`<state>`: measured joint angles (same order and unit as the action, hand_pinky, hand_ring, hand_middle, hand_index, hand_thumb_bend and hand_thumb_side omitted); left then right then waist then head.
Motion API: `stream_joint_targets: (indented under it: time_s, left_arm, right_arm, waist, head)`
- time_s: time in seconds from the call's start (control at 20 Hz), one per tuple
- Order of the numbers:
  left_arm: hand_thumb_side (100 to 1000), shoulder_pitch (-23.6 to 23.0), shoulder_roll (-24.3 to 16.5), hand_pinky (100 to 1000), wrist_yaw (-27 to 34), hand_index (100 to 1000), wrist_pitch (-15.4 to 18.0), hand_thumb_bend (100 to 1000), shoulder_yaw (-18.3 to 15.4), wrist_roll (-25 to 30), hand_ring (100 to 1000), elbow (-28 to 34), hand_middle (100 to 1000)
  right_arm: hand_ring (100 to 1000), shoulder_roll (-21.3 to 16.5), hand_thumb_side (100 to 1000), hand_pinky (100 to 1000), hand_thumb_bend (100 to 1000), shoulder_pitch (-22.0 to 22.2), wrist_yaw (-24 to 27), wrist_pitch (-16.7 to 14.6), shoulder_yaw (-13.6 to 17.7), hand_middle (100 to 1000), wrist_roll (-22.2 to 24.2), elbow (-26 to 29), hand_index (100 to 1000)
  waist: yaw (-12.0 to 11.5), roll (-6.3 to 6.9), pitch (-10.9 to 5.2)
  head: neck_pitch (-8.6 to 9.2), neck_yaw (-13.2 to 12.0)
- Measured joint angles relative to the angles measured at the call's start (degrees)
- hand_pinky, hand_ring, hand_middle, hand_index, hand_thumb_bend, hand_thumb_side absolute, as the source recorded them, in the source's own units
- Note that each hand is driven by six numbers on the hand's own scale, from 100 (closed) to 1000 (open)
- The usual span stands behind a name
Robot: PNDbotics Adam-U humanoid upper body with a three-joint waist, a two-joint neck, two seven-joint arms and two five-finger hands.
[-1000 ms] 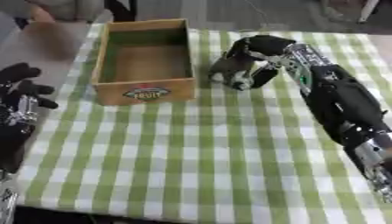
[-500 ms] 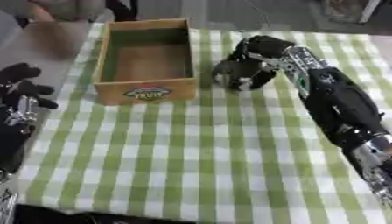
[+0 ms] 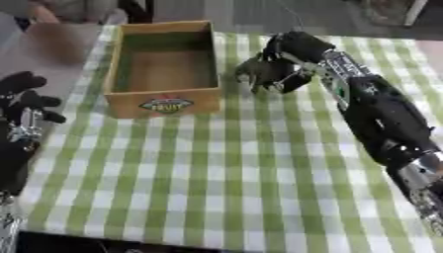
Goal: Pick up objects on the table and place them in the box.
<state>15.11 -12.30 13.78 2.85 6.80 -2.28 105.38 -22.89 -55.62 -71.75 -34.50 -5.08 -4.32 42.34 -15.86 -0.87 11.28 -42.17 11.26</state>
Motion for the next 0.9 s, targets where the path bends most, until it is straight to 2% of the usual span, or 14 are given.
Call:
stream_joint_targets:
  time_s: [0.3, 0.35, 0.4, 0.45, 0.65, 0.8, 0.85, 0.9]
  left_arm:
    - [190, 0.0, 0.0, 517, 0.0, 773, 0.1, 100, 0.0, 0.1, 610, 0.0, 699]
    - [197, 0.0, 0.0, 518, 0.0, 773, 0.1, 100, 0.0, 0.1, 610, 0.0, 699]
    - [187, 0.0, 0.0, 518, 0.0, 773, 0.1, 100, 0.0, 0.1, 610, 0.0, 699]
    - [186, 0.0, 0.0, 518, 0.0, 773, 0.1, 100, 0.0, 0.1, 610, 0.0, 699]
    - [180, 0.0, 0.0, 518, 0.0, 772, 0.2, 100, 0.0, 0.3, 610, 0.0, 698]
    - [176, 0.2, 0.2, 518, 0.0, 772, 0.1, 100, 0.2, 0.7, 609, 0.1, 698]
    - [175, 0.4, 0.3, 518, 0.1, 772, 0.1, 100, 0.4, 0.8, 609, 0.1, 698]
    - [174, 0.6, 0.3, 518, 0.2, 772, 0.0, 100, 0.5, 0.9, 609, 0.2, 698]
  right_arm:
    - [348, -0.2, 250, 434, 100, -2.4, 4.2, -1.4, -1.3, 327, 1.2, 4.9, 444]
    - [352, -0.2, 303, 439, 100, -2.8, 5.2, -1.7, -1.6, 330, 1.8, 5.8, 448]
    - [353, -0.2, 253, 441, 103, -3.2, 6.0, -2.0, -1.9, 332, 2.5, 6.6, 450]
    - [355, -0.2, 254, 443, 104, -3.7, 6.9, -2.1, -2.2, 333, 3.3, 7.3, 452]
    - [369, 0.6, 258, 459, 111, -5.9, 9.3, -2.0, -2.8, 345, 6.5, 8.4, 473]
    - [370, 2.0, 256, 459, 103, -6.9, 10.1, -1.4, -2.7, 346, 8.6, 8.1, 478]
    - [370, 2.6, 258, 459, 125, -7.1, 10.1, -1.1, -2.7, 345, 9.1, 7.7, 478]
    - [370, 3.1, 255, 459, 100, -7.3, 10.2, -0.9, -2.6, 346, 9.5, 7.2, 478]
  waist:
    - [0.0, -0.44, -0.33]
    - [-0.1, -0.49, -0.46]
    - [-0.4, -0.57, -0.59]
    - [-0.7, -0.63, -0.75]
    - [-2.4, -0.72, -1.36]
    - [-4.5, -0.86, -1.39]
    - [-5.3, -0.9, -1.39]
    - [-6.0, -0.93, -1.39]
  head:
    - [0.0, 0.0]
    - [0.0, 0.0]
    - [0.0, 0.0]
    - [0.0, 0.0]
    - [0.0, 0.1]
    - [0.2, 0.6]
    - [0.29, 0.9]
    - [0.49, 1.1]
